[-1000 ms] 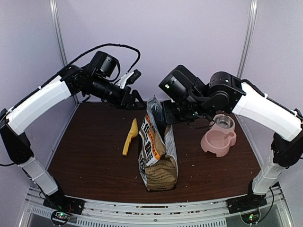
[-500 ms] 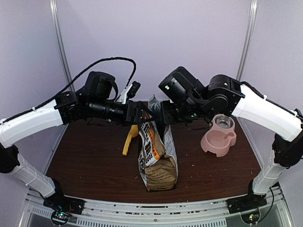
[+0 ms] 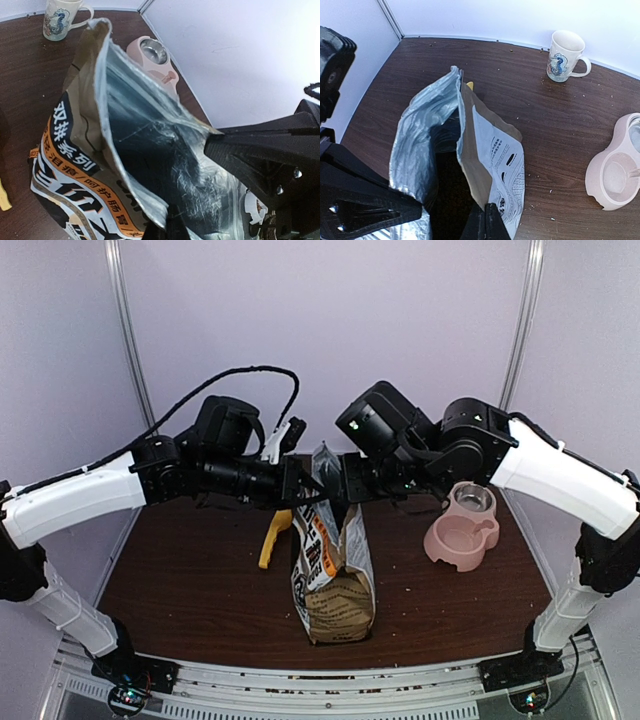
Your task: Serve the pet food
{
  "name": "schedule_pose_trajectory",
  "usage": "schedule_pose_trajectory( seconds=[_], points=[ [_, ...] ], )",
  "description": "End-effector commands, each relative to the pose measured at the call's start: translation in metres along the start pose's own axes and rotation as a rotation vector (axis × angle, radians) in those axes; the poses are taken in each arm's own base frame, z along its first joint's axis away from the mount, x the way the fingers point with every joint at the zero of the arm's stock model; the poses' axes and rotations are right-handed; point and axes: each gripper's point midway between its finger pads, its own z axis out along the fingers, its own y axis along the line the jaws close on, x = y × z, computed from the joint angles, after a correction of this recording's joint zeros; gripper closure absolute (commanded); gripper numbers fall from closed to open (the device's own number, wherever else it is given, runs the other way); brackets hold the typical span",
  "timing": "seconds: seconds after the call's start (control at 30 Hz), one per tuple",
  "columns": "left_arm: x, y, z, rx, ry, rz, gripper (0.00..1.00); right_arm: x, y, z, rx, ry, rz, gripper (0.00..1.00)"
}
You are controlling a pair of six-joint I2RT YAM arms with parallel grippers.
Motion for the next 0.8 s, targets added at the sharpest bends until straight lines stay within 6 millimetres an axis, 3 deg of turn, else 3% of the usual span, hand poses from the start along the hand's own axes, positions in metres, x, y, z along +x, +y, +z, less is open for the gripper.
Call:
schedule_pose_trajectory(
  seconds=[0.0, 0.23, 0.33, 0.5, 0.63, 0.7, 0.77],
  points=[
    [-0.027, -0.003, -0.028, -0.092, -0.075, 0.080, 1.00, -0.017, -0.025, -0.022, 0.063, -0.057, 0.012, 1.00],
    [-0.051, 0.008, -0.084, -0.329, -0.052, 0.230, 1.00, -0.037, -0.058, -0.047, 0.123, -0.126, 0.062, 1.00],
    [-0.047, 0.013, -0.088, -0.367, -0.003, 0.252, 1.00, -0.032, -0.065, -0.042, 0.135, -0.123, 0.076, 1.00],
    [-0.035, 0.028, -0.075, -0.394, 0.029, 0.233, 1.00, -0.009, -0.057, -0.019, 0.114, -0.065, 0.082, 1.00],
    [-0.039, 0.014, -0.071, -0.298, -0.036, 0.225, 0.82, -0.001, -0.051, -0.013, 0.083, -0.041, 0.090, 1.00],
    [-0.046, 0.004, -0.077, -0.250, -0.093, 0.231, 0.60, -0.006, -0.048, -0.018, 0.051, -0.055, 0.090, 0.97],
    [-0.055, -0.007, -0.088, -0.207, -0.163, 0.248, 0.40, -0.015, -0.044, -0.029, -0.003, -0.085, 0.090, 0.85]
  ],
)
